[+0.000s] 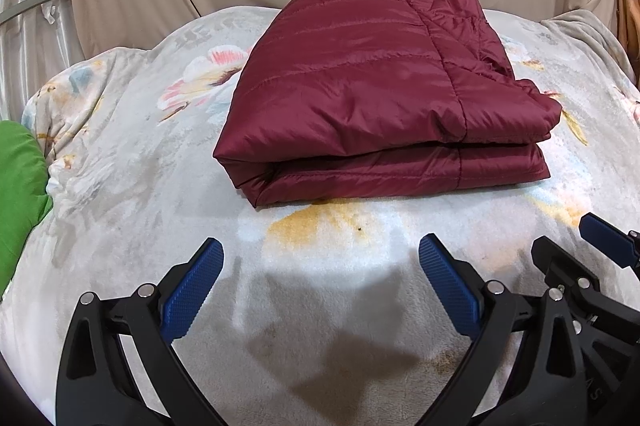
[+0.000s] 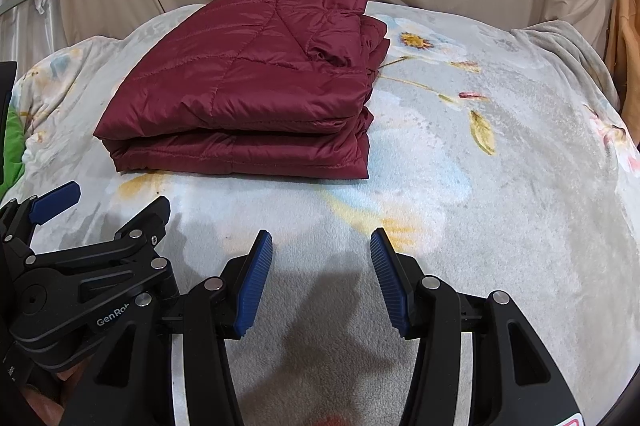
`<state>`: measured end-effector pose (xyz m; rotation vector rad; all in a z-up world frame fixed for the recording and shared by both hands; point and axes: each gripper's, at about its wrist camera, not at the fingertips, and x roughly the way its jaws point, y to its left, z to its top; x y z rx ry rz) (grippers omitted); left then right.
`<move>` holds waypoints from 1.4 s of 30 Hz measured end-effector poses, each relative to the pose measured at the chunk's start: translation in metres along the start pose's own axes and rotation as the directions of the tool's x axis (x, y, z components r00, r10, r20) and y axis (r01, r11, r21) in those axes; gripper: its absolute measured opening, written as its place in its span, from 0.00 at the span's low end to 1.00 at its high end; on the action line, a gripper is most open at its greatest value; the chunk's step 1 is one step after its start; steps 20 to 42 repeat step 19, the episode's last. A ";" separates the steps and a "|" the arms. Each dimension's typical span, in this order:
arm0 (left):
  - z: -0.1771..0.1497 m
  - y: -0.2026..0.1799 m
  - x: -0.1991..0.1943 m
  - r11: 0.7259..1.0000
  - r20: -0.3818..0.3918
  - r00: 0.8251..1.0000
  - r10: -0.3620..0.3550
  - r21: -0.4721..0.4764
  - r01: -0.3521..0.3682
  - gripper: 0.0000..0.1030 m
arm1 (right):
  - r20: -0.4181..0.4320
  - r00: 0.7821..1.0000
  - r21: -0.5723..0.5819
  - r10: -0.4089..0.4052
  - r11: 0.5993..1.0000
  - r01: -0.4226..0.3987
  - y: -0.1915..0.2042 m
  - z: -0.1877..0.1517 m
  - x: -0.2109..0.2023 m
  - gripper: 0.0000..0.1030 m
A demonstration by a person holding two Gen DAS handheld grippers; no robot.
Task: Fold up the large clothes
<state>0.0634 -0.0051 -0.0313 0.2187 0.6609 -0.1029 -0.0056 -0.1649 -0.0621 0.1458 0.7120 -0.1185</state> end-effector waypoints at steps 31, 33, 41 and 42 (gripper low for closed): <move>0.001 -0.002 -0.003 1.000 0.011 1.000 0.003 0.007 -0.003 0.90 | 0.013 1.000 -0.006 -0.015 1.000 0.015 0.002 -0.001 -0.002 0.49; 0.001 -0.002 -0.003 1.000 0.011 1.000 0.003 0.007 -0.003 0.90 | 0.013 1.000 -0.006 -0.015 1.000 0.015 0.002 -0.001 -0.002 0.49; 0.001 -0.002 -0.003 1.000 0.011 1.000 0.003 0.007 -0.003 0.90 | 0.013 1.000 -0.006 -0.015 1.000 0.015 0.002 -0.001 -0.002 0.49; 0.001 -0.002 -0.003 1.000 0.011 1.000 0.003 0.007 -0.003 0.90 | 0.013 1.000 -0.006 -0.015 1.000 0.015 0.002 -0.001 -0.002 0.49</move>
